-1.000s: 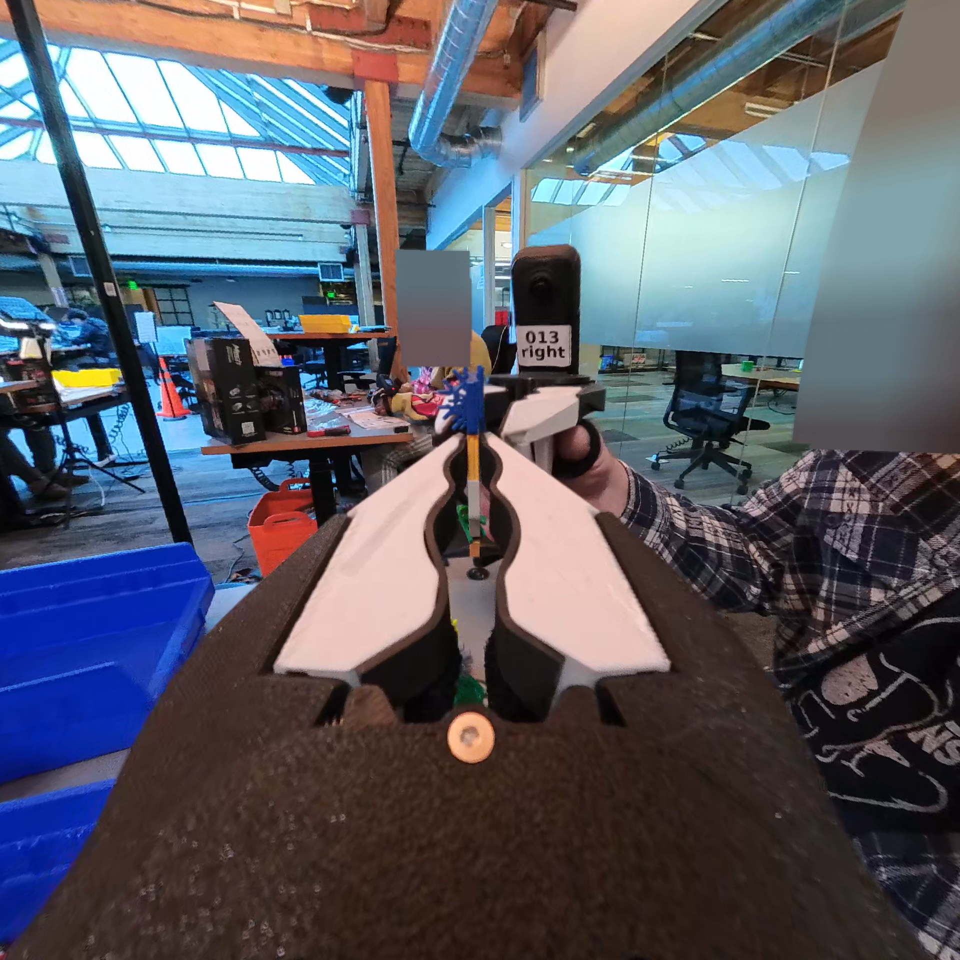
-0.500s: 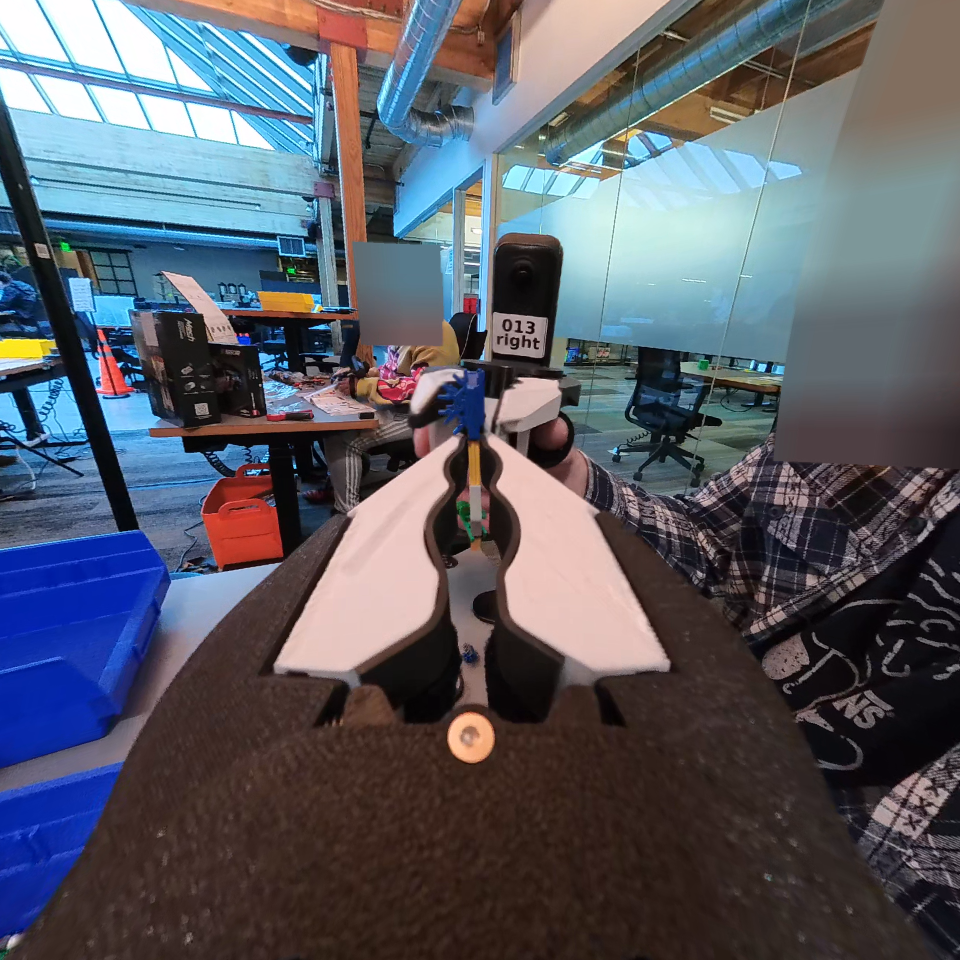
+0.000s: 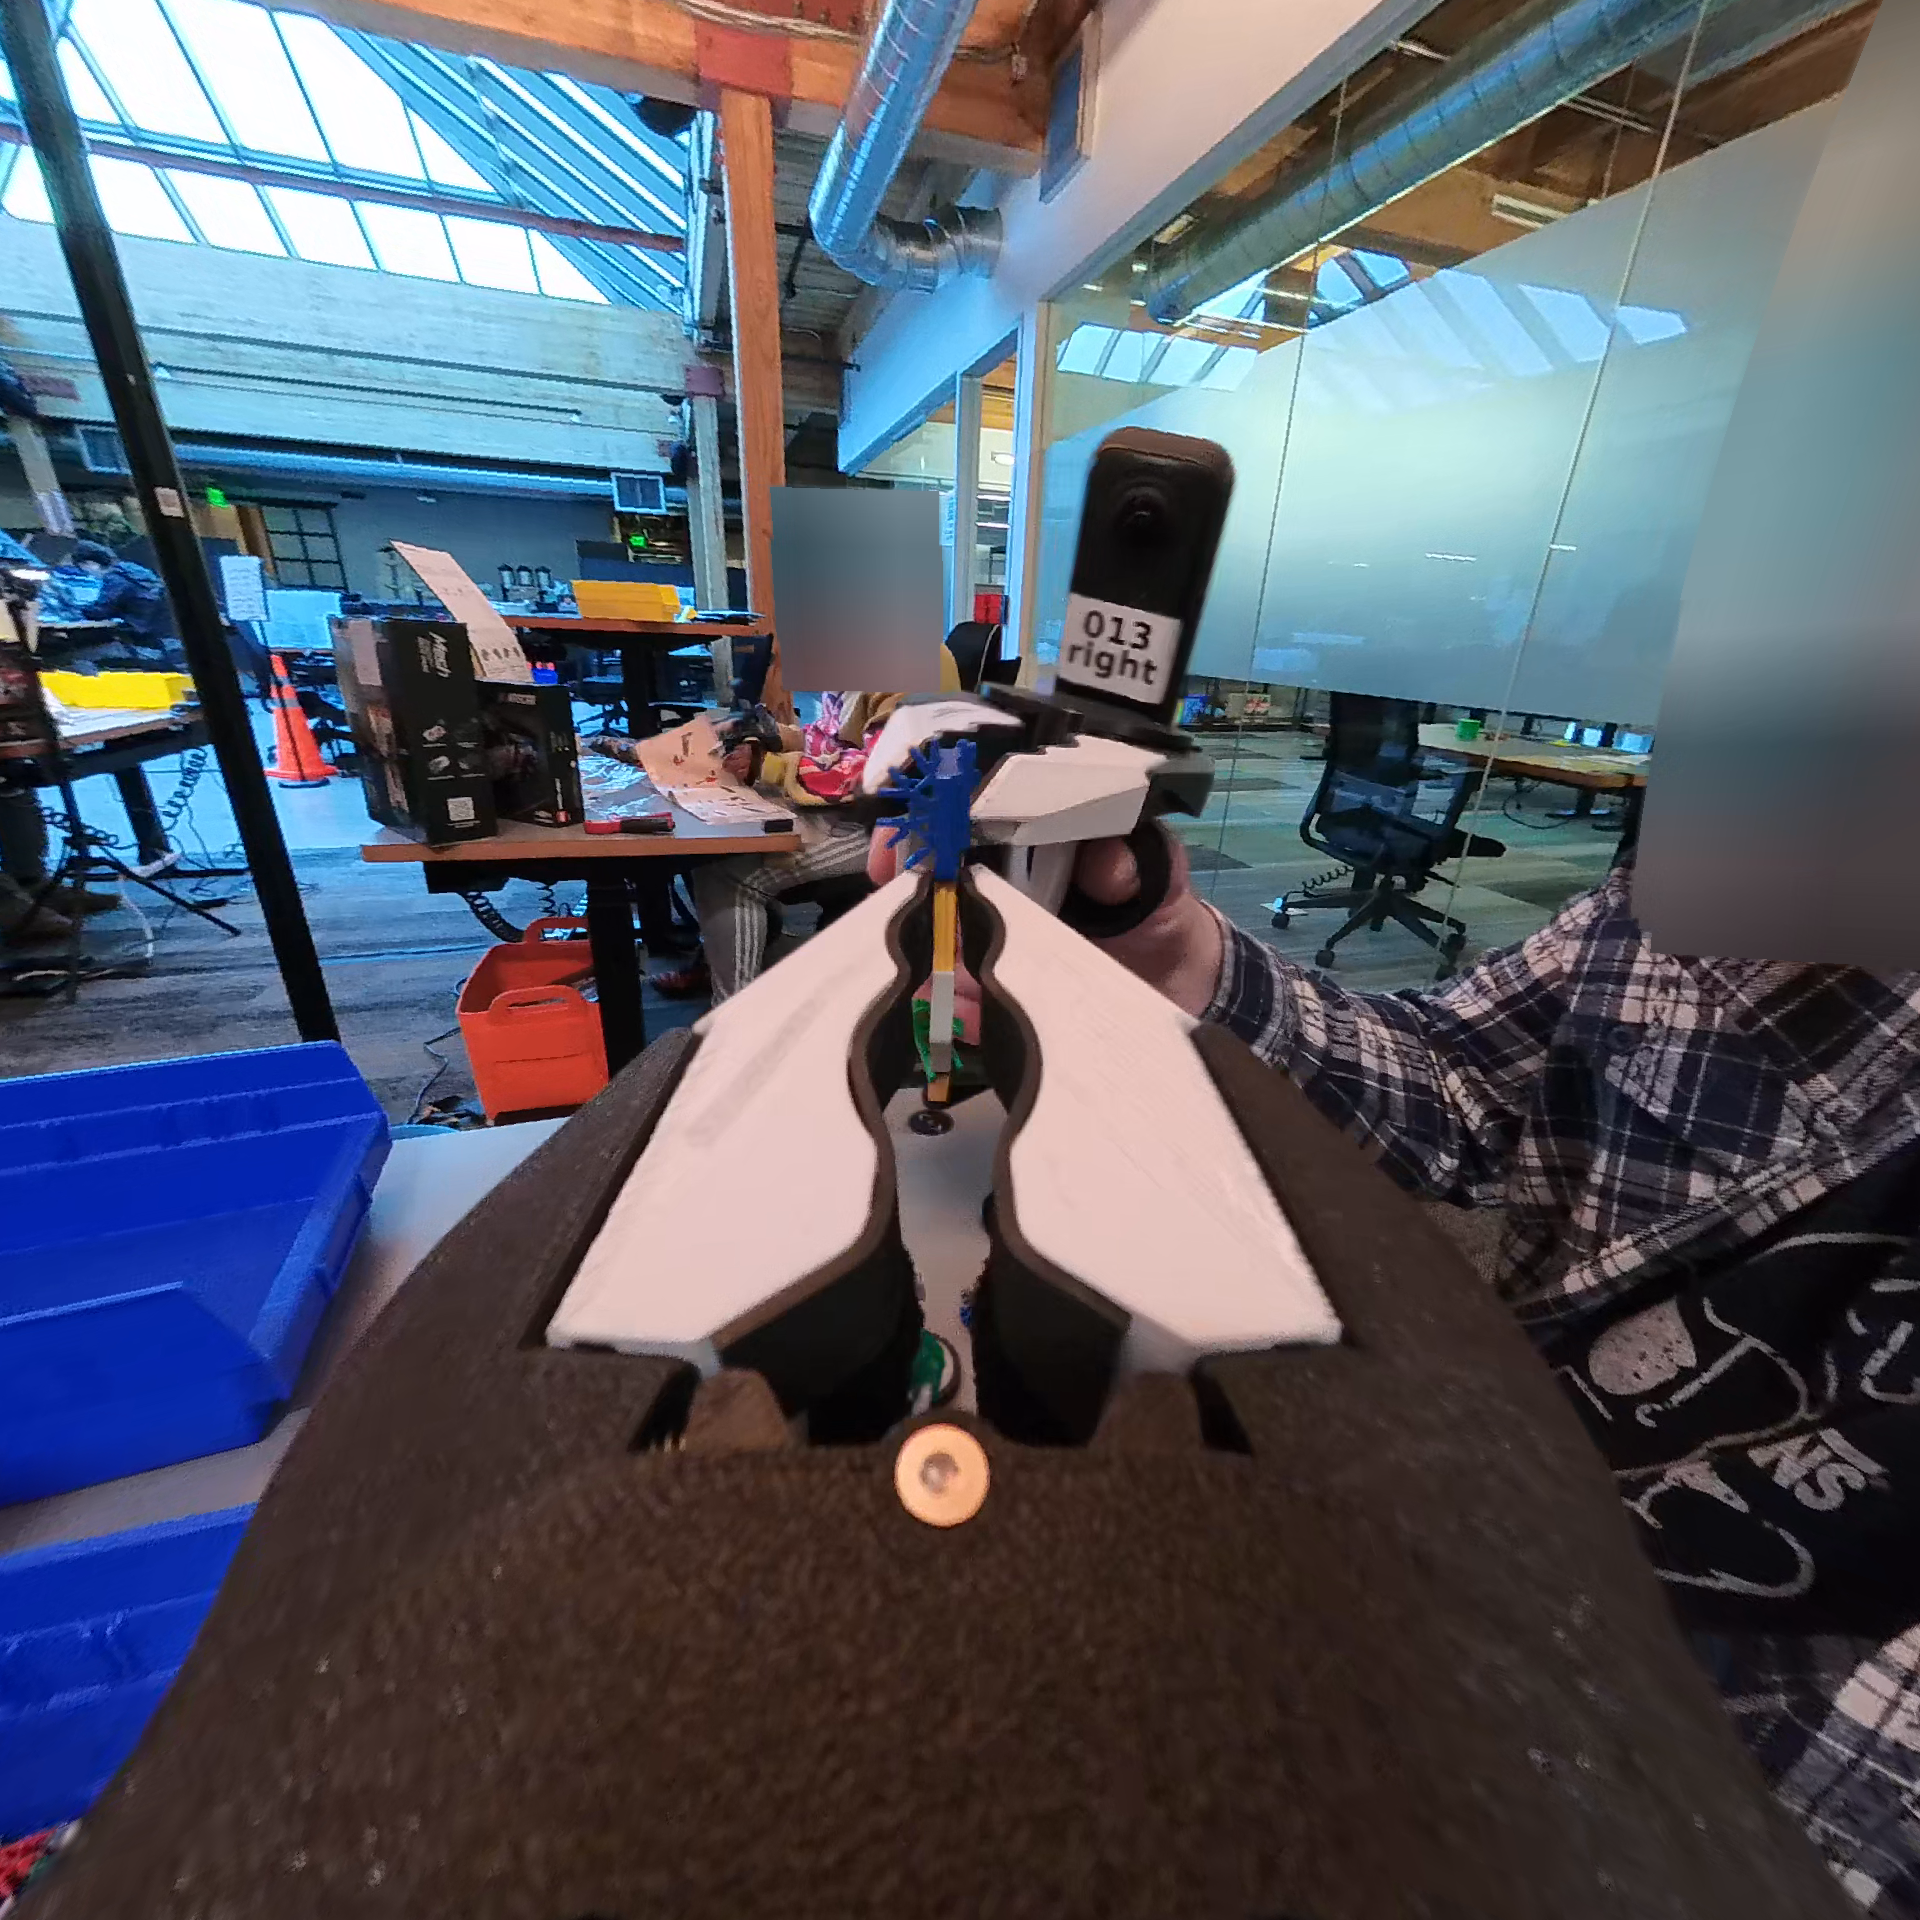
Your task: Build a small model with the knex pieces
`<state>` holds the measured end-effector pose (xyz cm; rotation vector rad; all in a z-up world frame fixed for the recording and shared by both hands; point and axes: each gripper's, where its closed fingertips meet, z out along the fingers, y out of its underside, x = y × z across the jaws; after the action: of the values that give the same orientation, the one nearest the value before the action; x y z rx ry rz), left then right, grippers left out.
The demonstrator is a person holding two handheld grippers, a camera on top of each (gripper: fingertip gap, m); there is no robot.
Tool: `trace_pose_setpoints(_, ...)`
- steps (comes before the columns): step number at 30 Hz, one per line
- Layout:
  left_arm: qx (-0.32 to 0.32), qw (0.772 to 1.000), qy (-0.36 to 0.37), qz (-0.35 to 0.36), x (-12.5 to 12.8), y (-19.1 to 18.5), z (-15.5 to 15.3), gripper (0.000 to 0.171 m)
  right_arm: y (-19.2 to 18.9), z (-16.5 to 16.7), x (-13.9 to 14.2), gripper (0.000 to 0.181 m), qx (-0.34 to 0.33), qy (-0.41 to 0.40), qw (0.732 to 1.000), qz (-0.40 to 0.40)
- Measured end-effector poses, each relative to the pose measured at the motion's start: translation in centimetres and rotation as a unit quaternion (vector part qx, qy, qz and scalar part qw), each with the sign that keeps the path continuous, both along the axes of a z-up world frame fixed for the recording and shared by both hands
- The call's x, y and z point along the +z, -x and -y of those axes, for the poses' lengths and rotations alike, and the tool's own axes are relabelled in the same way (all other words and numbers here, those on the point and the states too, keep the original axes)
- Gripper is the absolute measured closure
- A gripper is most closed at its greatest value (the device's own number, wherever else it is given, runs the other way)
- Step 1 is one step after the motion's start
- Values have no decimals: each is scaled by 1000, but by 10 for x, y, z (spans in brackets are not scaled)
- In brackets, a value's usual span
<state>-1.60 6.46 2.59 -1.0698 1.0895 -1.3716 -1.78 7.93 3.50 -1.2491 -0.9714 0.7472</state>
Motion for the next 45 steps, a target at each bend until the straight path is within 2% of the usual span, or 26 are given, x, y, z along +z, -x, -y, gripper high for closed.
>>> trace_pose_setpoints(4, 15, 1000, 19, 1, -1, 1, -9, 170, 0, -8, 0, 168, -62, -59, 996, 34)
trace_pose_setpoints(8, 56, 998, 18, 2, 0, 1, -20, 169, -1, -17, 1, 167, -128, -115, 983, 66)
trace_pose_setpoints(12, 86, 996, 27, 1, 0, 2, -28, 168, -1, -24, 3, 168, -192, -179, 959, 103)
trace_pose_setpoints(18, 116, 992, 57, 9, -4, 2, -43, 167, -2, -36, 2, 167, -272, -264, 910, 167)
trace_pose_setpoints(27, 134, 987, 84, 28, -3, 4, -51, 167, 1, -41, 6, 169, -332, -338, 857, 203)
trace_pose_setpoints(32, 138, 988, 72, 10, -3, 4, -50, 167, 1, -41, 5, 168, -323, -328, 867, 189)
trace_pose_setpoints(37, 169, 983, 70, 26, 1, 6, -53, 167, 3, -41, 11, 168, -357, -351, 841, 202)
trace_pose_setpoints(45, 225, 972, 55, 42, 2, 7, -61, 167, 4, -49, 11, 167, -358, -326, 856, 182)
